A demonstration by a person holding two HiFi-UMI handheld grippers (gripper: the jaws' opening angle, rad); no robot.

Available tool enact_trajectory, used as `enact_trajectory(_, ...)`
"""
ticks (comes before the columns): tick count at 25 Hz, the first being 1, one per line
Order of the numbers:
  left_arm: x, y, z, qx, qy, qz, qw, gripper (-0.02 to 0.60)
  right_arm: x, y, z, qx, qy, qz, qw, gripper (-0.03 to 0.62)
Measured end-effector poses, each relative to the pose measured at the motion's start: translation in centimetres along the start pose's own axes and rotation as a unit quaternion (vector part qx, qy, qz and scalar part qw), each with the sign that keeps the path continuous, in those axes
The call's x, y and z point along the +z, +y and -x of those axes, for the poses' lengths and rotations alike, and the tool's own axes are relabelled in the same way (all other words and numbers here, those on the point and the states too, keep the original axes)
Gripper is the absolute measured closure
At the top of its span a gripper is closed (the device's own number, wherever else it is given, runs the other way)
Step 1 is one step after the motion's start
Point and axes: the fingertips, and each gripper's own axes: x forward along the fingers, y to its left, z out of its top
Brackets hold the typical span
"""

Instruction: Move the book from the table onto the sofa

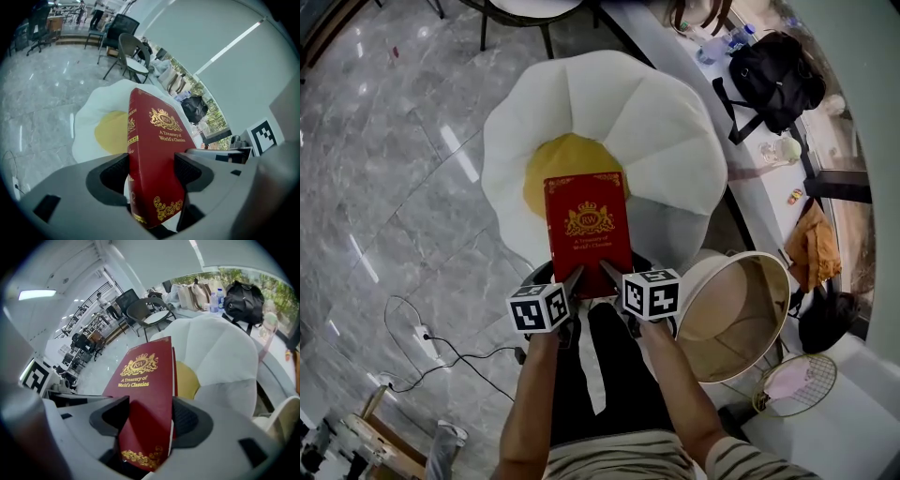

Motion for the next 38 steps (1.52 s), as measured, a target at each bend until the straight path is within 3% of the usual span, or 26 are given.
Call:
enact_trajectory(19,-1.7,3.5,-6.3,0.020,0.029,0.007,0.9993,0.267,-2.2,-4.0,-6.3,0.002,0.030,-0.027,0.999,0.303)
enact_trajectory(38,-3.3,7.5,-13.0,0.008,0.071,0.037,0.9967,0.267,-3.5,-7.2,-12.8,-0.019,0.070,-0.014,0.997,0.303)
